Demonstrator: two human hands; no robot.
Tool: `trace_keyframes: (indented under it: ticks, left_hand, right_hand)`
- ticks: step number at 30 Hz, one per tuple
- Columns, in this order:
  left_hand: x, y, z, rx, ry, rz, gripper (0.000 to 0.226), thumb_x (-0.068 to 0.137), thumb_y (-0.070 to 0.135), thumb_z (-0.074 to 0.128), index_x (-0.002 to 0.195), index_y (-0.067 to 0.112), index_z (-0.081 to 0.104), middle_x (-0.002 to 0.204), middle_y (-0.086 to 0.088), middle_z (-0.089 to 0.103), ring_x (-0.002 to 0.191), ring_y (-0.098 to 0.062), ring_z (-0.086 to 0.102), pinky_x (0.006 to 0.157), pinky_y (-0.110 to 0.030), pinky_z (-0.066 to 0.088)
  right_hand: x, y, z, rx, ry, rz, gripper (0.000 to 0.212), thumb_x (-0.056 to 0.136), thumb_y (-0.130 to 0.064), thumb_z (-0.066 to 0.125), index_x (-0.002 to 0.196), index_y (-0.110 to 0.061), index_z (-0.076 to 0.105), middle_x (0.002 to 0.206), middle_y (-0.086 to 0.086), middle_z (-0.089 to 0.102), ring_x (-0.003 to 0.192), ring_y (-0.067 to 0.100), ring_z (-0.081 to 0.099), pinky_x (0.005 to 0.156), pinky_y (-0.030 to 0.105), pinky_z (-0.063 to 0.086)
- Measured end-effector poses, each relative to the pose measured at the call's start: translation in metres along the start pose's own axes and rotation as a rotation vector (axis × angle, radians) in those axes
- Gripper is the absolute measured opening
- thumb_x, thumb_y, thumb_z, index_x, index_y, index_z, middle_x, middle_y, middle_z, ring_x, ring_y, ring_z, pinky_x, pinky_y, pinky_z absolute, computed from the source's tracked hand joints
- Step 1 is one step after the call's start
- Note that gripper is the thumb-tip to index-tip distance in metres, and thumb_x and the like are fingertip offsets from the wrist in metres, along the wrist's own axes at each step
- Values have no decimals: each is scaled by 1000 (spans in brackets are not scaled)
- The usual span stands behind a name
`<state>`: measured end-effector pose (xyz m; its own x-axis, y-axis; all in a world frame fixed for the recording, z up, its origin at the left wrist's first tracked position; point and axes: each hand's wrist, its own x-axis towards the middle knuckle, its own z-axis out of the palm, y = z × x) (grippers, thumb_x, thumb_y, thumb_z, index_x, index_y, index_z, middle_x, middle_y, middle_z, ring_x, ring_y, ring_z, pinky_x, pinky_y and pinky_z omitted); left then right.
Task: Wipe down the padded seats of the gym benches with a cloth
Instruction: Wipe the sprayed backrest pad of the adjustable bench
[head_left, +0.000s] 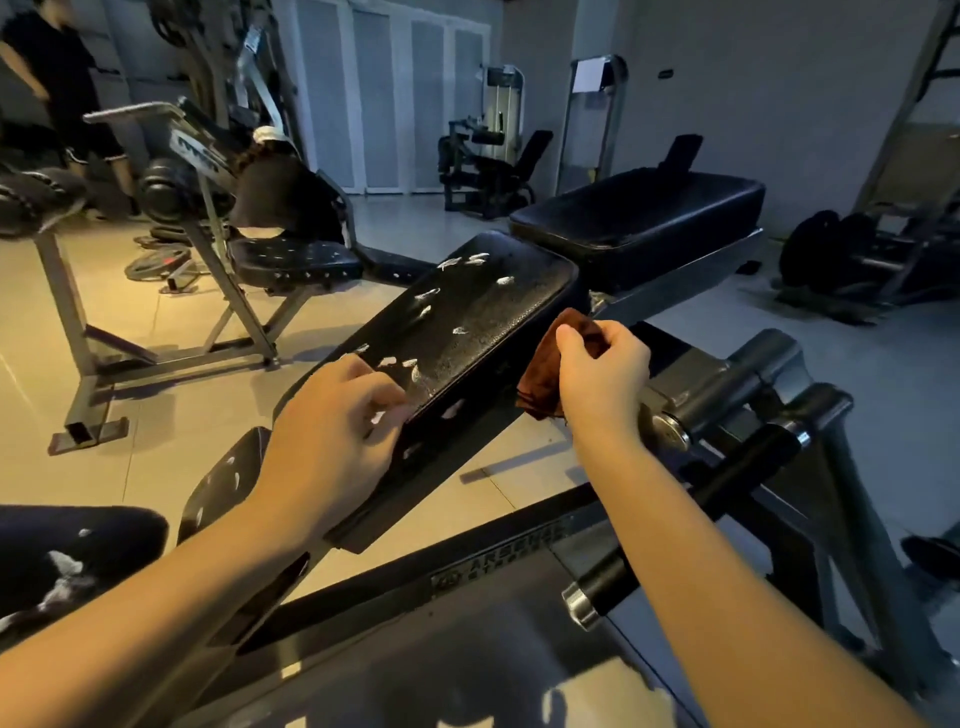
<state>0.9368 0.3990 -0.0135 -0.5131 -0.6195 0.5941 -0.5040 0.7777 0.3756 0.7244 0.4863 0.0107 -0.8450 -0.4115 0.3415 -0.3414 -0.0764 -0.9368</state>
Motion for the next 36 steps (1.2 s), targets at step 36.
trace_keyframes:
  ticks: [36]
  left_hand:
    - [53, -16, 16, -58, -107, 290, 52, 88, 47, 61, 137, 30, 62, 128, 14, 56, 123, -7, 45, 104, -40, 43]
  right_hand:
    - [7, 18, 4, -236, 53, -329, 6, 99, -30, 61, 103, -25, 62, 97, -10, 62, 92, -4, 56, 78, 12, 49]
